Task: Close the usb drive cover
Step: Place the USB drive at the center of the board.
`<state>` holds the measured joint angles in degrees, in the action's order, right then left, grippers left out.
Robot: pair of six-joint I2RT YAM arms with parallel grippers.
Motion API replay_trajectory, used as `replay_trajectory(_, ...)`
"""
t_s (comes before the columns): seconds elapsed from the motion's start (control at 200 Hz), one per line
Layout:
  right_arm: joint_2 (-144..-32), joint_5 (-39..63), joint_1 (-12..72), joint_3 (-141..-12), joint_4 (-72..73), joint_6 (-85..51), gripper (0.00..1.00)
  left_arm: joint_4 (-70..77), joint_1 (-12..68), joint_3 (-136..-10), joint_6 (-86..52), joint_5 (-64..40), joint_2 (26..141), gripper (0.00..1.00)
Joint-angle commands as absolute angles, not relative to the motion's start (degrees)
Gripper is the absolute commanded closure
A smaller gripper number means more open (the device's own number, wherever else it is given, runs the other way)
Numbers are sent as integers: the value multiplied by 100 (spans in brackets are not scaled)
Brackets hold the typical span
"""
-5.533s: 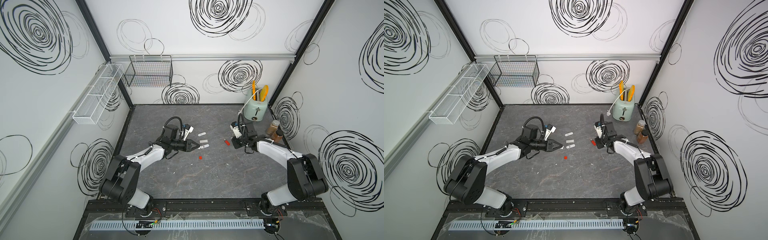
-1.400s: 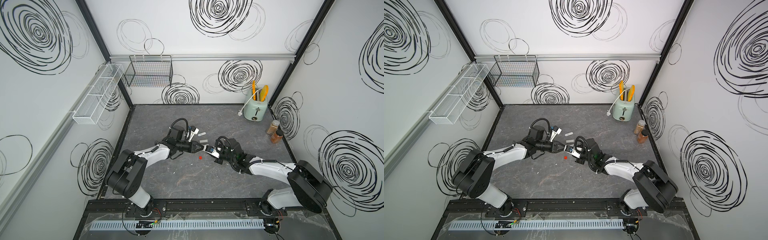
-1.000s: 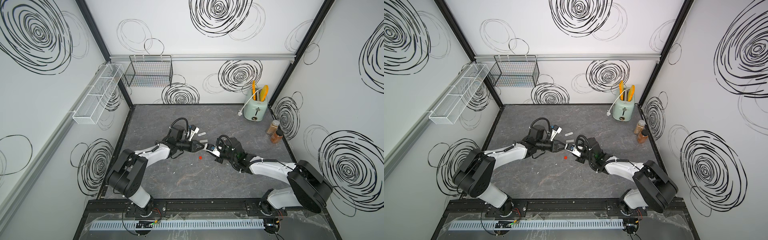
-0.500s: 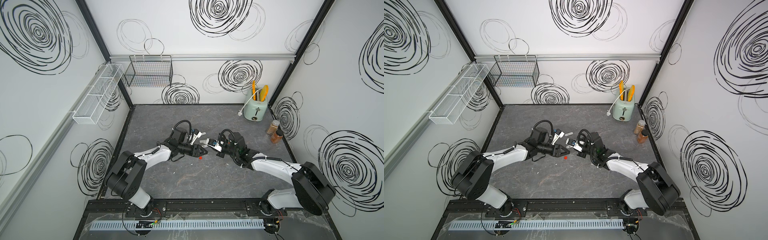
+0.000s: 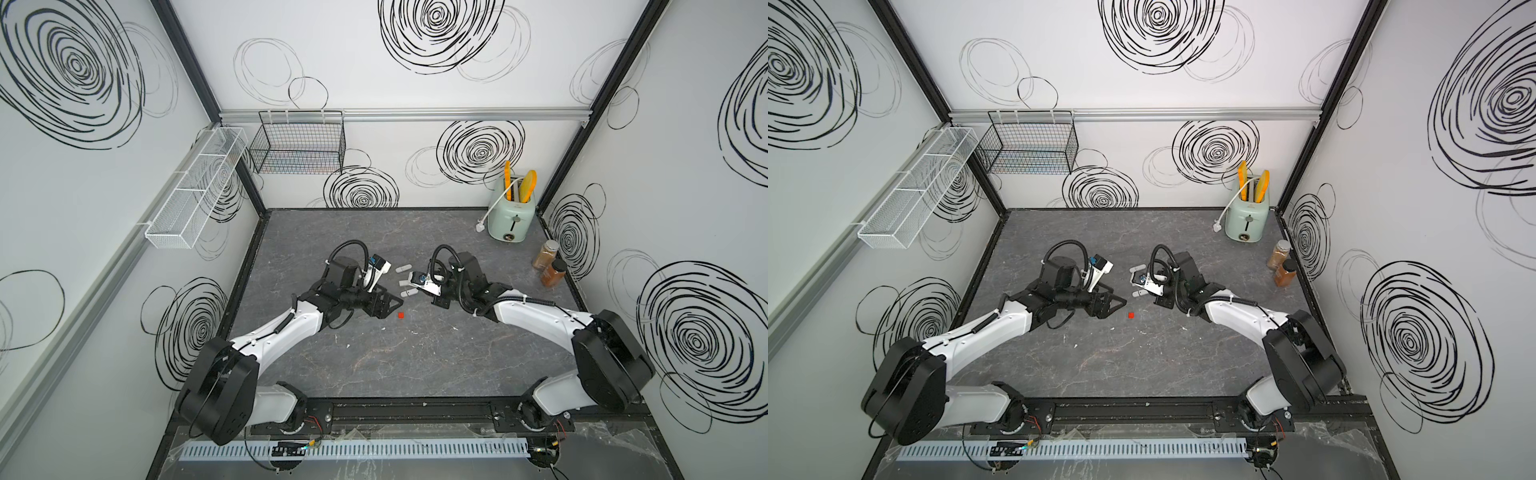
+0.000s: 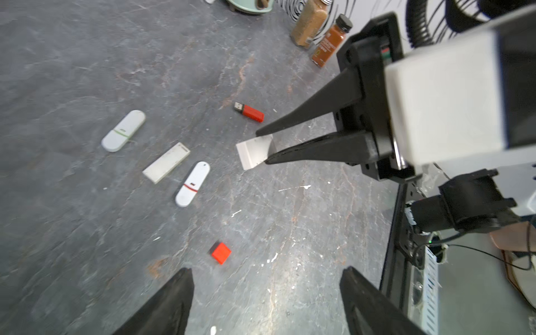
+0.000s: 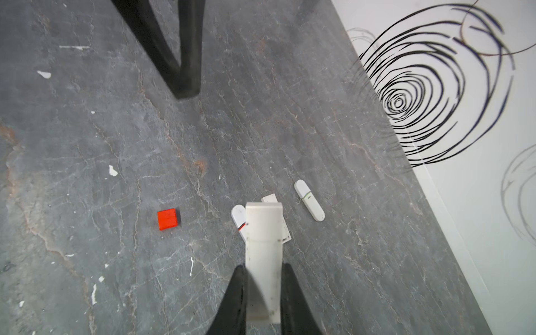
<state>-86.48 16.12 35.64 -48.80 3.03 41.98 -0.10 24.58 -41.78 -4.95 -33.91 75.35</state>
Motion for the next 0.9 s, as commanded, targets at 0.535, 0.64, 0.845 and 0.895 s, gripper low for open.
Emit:
replay_trajectory(0.535,-10596,1099,4038,-6424,-1688,5239,98,579,1236,-3659,-73,-2746,6761,2)
replay_trajectory(0.64,-10730,1021,4061,-6481,-1732,5259,98,592,1195,-3646,-40,-2763,6732,2)
replay_trajectory(0.845,-10874,974,4069,-6476,-1695,5262,93,625,1133,-3629,-70,-2815,6723,2)
replay_trajectory(0.895,-10919,908,4069,-6478,-1723,5264,93,576,1124,-3662,-83,-2830,6749,2)
